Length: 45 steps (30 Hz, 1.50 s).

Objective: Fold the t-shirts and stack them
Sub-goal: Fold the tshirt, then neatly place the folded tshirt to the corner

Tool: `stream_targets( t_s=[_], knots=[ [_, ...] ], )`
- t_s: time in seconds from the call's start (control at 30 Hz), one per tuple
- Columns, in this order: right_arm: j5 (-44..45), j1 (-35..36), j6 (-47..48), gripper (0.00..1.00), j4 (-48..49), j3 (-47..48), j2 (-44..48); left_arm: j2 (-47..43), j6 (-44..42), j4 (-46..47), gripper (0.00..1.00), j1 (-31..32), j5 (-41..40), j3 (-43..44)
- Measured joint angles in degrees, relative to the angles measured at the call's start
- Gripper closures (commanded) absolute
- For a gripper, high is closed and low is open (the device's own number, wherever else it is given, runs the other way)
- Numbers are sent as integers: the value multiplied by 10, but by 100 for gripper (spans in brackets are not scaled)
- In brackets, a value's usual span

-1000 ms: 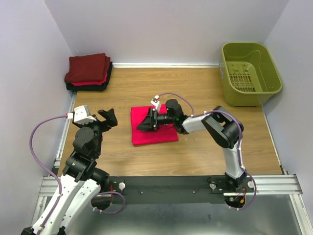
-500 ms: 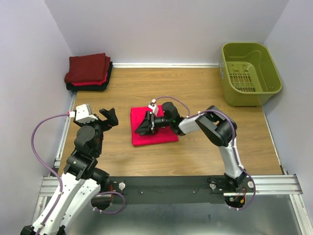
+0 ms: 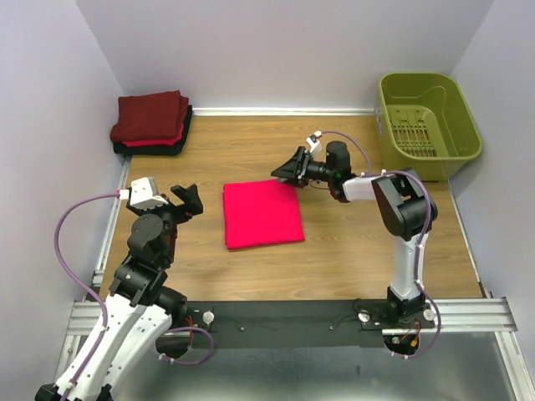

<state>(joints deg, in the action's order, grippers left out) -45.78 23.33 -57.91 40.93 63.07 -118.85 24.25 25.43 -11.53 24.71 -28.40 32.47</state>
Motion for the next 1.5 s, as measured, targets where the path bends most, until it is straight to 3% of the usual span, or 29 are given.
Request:
stream_targets(
  t_s=[0.23, 0.43, 0.63, 0.73, 0.93, 1.17, 1.5],
  knots=[
    [4, -28, 22, 29, -2, 12, -54, 21, 1, 33, 2, 0, 39, -14],
    [-3, -39, 40, 28, -5, 12, -71, 122, 62, 131, 3, 0, 138, -56],
    [-9, -41, 89, 28, -64, -1, -19, 249, 113, 274, 26, -15, 209, -92],
    [-13, -41, 118, 28, -99, -6, 24, 348, 129, 354, 30, -37, 248, -74],
    [-15, -42, 171, 28, -161, -23, 100, 509, 151, 464, 30, -71, 325, -38],
    [-15, -42, 210, 28, -209, -73, 135, 628, 188, 555, 30, -112, 384, -30],
    [-13, -42, 261, 28, -266, -99, 150, 735, 212, 589, 30, -140, 402, -15]
  ],
)
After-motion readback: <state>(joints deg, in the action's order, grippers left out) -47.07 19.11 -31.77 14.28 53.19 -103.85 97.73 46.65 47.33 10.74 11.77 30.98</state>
